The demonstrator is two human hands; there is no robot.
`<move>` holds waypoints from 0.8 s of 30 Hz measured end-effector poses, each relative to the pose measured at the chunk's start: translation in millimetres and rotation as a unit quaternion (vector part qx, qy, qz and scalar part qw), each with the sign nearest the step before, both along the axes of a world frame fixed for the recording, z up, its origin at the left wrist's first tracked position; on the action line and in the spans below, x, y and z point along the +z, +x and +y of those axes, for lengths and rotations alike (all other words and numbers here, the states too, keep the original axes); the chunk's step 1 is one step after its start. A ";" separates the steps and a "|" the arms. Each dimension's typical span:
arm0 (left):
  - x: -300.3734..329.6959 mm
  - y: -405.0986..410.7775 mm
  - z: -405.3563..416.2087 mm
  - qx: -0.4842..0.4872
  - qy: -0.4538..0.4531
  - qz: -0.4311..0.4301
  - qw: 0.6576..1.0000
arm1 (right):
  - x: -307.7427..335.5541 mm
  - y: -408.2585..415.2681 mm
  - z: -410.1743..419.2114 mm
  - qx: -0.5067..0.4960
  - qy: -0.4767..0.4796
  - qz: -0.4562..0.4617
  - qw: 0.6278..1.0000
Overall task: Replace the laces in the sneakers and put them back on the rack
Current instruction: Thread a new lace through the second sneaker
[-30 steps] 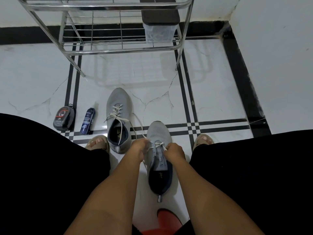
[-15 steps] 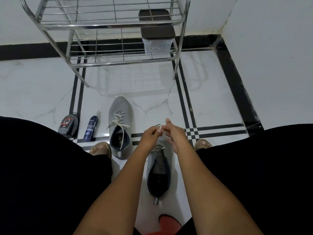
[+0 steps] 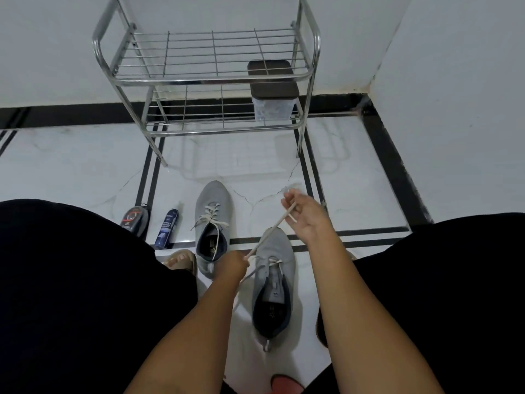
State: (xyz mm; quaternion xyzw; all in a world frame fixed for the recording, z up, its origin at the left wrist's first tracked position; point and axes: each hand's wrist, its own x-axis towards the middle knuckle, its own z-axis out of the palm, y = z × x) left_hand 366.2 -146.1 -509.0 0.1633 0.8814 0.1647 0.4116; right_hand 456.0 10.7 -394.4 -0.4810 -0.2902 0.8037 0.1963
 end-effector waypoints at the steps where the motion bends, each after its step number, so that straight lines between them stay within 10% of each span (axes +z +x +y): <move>1: -10.1 0.1 -11.7 0.014 -0.036 0.001 0.999 | 8.7 1.3 4.2 -0.015 0.027 0.002 1.000; 6: -13.6 13.7 -21.2 0.031 -0.083 0.006 0.996 | 34.5 7.9 12.2 0.027 0.219 -0.115 0.969; 10: 40.5 14.8 20.6 0.025 0.151 0.165 0.974 | 26.4 4.2 5.1 0.146 0.327 -0.217 0.908; 16: 108.6 17.0 55.5 0.056 0.343 -0.146 0.926 | 25.0 -3.4 -13.0 0.191 0.317 -0.204 0.906; 24: 83.3 6.6 45.8 0.065 0.316 -0.055 0.945 | 29.7 5.0 0.5 0.152 0.344 -0.245 0.894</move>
